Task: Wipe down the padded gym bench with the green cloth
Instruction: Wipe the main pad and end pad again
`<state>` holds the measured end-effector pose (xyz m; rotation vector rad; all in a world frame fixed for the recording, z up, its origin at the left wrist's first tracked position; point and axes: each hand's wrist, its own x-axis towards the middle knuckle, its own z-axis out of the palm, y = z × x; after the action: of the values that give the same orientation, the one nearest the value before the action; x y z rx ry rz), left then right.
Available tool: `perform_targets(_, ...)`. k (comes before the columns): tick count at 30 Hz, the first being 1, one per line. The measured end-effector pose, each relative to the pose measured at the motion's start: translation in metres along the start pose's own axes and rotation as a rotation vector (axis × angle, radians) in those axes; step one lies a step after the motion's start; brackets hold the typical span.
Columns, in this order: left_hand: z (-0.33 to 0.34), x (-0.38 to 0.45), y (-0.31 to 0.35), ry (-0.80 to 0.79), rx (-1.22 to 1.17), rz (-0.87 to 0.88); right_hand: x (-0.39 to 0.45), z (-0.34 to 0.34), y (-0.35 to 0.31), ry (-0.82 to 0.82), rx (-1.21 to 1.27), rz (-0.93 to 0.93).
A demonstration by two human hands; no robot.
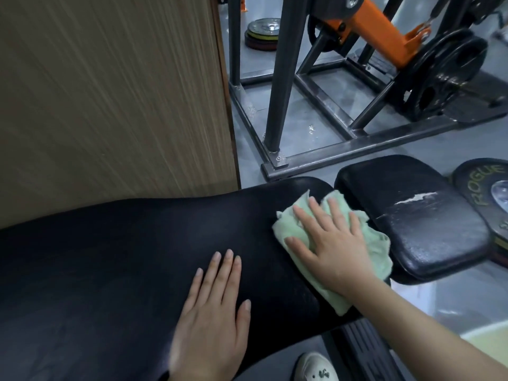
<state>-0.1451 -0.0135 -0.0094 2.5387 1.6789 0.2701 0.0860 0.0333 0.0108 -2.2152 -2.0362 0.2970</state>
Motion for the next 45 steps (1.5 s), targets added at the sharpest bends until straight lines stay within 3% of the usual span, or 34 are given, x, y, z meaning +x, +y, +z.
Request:
perform_targets(5, 0.000, -0.003, -0.001, -0.018, 0.023, 0.001, -0.035, 0.000, 0.016, 0.012, 0.006, -0.145)
perform_targets(11, 0.006, -0.001, -0.007, -0.016, 0.029, 0.037, 0.007, -0.007, 0.044, -0.017, 0.033, -0.289)
perform_targets(16, 0.005, 0.003, -0.010, -0.010, 0.010, 0.058, 0.034, -0.007, 0.056, 0.038, 0.123, -0.201)
perform_targets(24, 0.006, 0.006, -0.008, 0.015, -0.043, 0.080, -0.038, 0.011, 0.057, 0.236, 0.188, -0.084)
perform_targets(30, 0.013, 0.041, 0.035, -0.041, -0.073, -0.032, -0.006, 0.002, 0.054, 0.139, 0.147, -0.137)
perform_targets(34, 0.015, 0.105, 0.086, 0.077, -0.059, -0.013, 0.032, -0.003, 0.049, 0.082, 0.143, -0.146)
perform_targets(38, 0.030, 0.138, 0.098, 0.110, -0.077, -0.112, 0.054, -0.006, 0.046, 0.047, 0.117, -0.112)
perform_targets(41, 0.035, 0.139, 0.096, 0.085, -0.106, -0.110, 0.056, -0.003, 0.045, 0.093, 0.173, -0.076)
perform_targets(45, 0.029, 0.139, 0.096, 0.001, -0.112, -0.113, 0.004, 0.005, 0.044, 0.297, 0.126, -0.074)
